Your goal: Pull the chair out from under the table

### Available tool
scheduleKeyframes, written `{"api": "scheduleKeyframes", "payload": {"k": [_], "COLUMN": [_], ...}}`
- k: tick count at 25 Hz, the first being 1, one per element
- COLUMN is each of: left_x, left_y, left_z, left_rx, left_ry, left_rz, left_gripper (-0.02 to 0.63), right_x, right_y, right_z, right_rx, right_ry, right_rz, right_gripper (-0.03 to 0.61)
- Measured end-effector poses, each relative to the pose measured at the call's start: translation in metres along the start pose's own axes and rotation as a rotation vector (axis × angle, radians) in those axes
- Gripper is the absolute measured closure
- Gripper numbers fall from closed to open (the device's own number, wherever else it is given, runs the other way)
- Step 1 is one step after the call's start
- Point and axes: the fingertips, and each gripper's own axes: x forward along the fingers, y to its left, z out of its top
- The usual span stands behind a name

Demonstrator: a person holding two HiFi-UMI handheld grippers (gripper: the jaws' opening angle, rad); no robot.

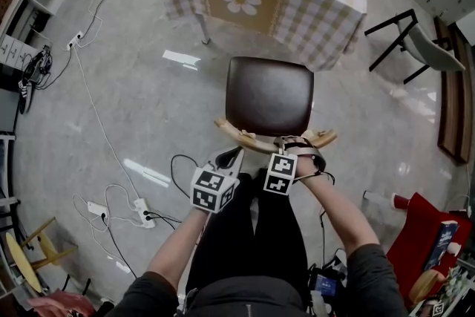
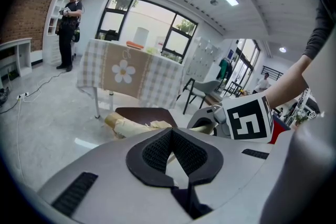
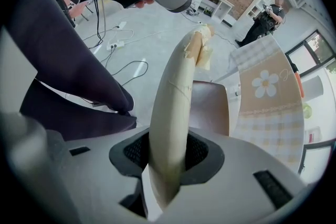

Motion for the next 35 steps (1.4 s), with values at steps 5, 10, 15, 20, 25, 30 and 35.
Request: {"api": "scheduleKeyframes", "payload": {"k": [5,10,15,20,25,30,35], "left_x": [-0.004,-0.007,-0.012,-0.016,-0.017,-0.018,-0.022], "left_y": [-0.001,-0.001,0.000,-0.004,-0.008,-0.011,-0.012], "left_z": [-0.005,-0.008,-0.010,-0.015,-0.015,-0.014,-0.014], "left_rx": [0.004,0.011,0.016,0.020,0.023,0.027,0.018], "left_ry": [0.002,0.003,0.001,0.005,0.003,0.003,0.007], "left_rz": [-0.008,-0.018,-0.021,-0.031,-0.038,-0.046,-0.047], "left_gripper": [0.606,0.606,0.606,0.606,0.606,0.606,0.606], "right_x": [-0.002,-0.003,-0.006,-0.009,-0.008,-0.006,-0.006], "right_y": [0.007,0.015,0.030,0.045,0.044,0.044,0.045], "right_z": [0.003,0.006,0.009,0.013,0.011,0.011,0.011], "right_rx": [0.003,0.002,-0.018,-0.015,-0.011,-0.010,-0.043], "right_ry": [-0.002,-0.008,-0.019,-0.021,0.001,0.014,0.014], "right_rz": [0.001,0.006,0.019,0.021,-0.012,-0.038,-0.051], "right_gripper": [0.462,0.462,0.462,0.462,0.462,0.462,0.462]}}
